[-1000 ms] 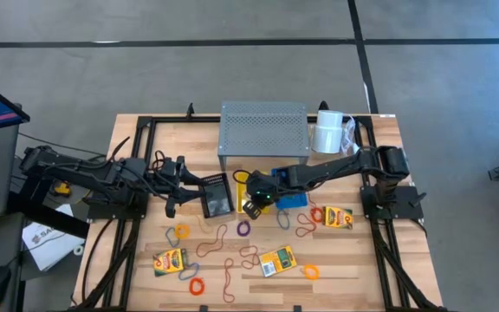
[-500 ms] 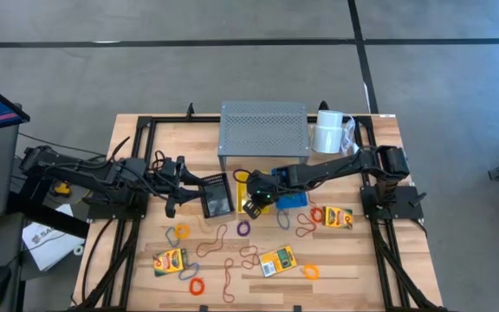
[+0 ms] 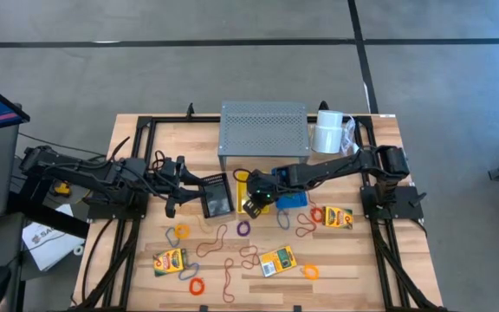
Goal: Pick & Place Office Desk Supplies
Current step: Put the blue rubber band into the yellow basket, then put the crayon box into the black basket
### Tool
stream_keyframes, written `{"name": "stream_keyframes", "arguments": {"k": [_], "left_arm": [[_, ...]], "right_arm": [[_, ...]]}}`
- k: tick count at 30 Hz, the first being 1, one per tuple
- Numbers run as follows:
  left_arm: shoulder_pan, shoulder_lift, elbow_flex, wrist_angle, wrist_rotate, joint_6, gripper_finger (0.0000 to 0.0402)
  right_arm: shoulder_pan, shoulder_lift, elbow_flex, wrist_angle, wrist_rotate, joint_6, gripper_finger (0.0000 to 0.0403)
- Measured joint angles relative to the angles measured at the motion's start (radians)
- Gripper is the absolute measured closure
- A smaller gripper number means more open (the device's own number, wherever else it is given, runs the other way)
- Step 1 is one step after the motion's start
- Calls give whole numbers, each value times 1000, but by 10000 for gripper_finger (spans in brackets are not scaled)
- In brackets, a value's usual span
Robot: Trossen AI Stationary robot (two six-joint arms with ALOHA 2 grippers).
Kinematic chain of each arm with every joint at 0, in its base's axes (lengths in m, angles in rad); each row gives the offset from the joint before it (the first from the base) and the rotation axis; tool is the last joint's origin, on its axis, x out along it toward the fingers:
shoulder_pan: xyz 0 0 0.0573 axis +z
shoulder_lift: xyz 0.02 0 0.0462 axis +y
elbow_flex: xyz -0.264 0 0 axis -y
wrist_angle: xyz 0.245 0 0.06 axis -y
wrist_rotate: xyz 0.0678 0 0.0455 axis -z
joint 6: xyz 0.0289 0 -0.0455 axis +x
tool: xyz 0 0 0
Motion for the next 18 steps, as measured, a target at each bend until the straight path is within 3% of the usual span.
{"name": "stream_keyframes", "arguments": {"k": [10,18], "left_arm": [[0,0,0,0,0,0,243],[0,0,0,0,0,0,243]], "right_arm": [[-1,0,0,-5,-20,17,206],[0,-66,-1,-104,55,19,203]]}}
